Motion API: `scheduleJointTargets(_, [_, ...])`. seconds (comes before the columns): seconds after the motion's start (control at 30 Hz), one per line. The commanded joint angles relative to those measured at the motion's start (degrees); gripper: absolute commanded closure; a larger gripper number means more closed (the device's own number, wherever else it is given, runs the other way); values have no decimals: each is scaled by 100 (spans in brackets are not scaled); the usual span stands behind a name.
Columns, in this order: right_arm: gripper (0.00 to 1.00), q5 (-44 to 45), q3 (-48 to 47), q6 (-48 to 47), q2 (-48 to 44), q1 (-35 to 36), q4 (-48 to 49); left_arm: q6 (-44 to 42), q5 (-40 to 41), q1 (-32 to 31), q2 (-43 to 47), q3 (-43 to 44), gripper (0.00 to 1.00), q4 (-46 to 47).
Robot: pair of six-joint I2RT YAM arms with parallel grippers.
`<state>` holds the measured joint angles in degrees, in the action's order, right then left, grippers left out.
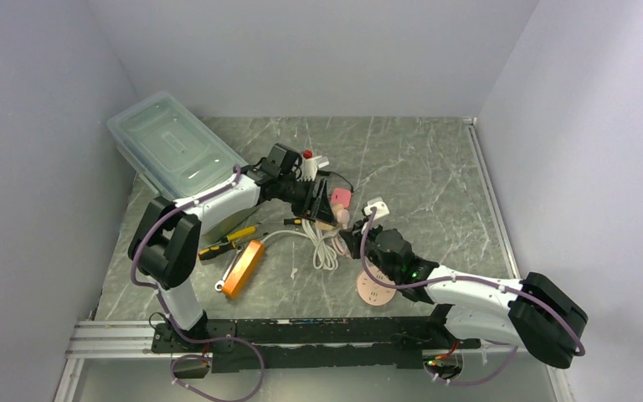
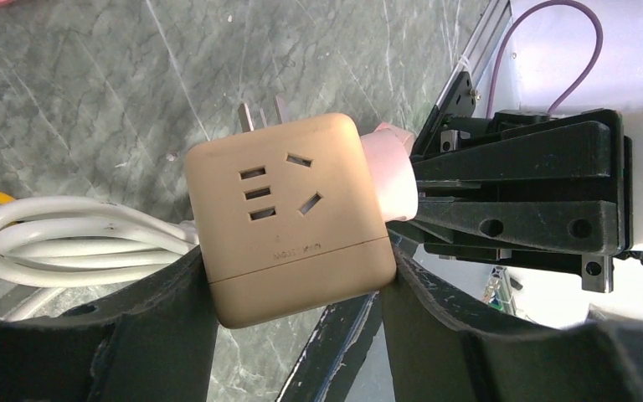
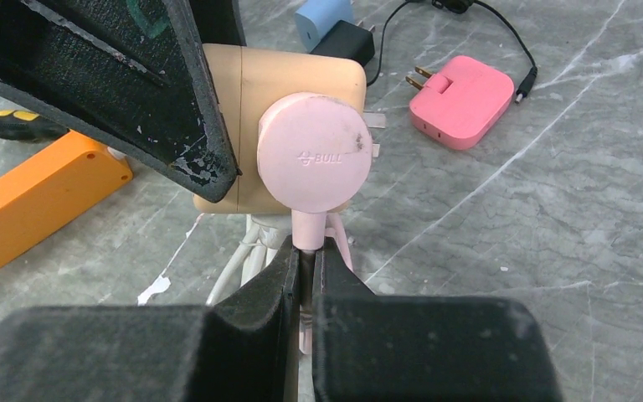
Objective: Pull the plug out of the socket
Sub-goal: Remove the plug from the socket.
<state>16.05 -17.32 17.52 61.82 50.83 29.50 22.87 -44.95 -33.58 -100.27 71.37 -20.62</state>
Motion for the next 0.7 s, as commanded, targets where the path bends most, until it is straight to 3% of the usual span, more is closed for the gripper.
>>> scheduleJointTargets(0.0, [100, 83, -331, -97, -66, 24, 449, -223, 57, -131, -33, 212, 84, -152])
scheduleJointTargets(0.07, [100, 19, -350, -116, -71, 28, 430, -383, 447, -211, 0, 230, 100, -305])
scheduleJointTargets(0.23, [100, -56, -275, -149, -269, 60, 473, -907, 2157, -568, 102, 382, 100, -933])
scheduleJointTargets(0.33, [100, 25, -199, -182, -454, 84, 489, -958, 2791, -643, 96, 434, 100, -1126])
scheduleJointTargets(0.47, [100, 146, -122, -231, -647, 85, 468, -977, 3126, -643, 95, 463, 100, -1192])
scheduleJointTargets(0.67, [100, 129, -125, -209, -624, 85, 471, -941, 2934, -634, 157, 452, 100, -1163])
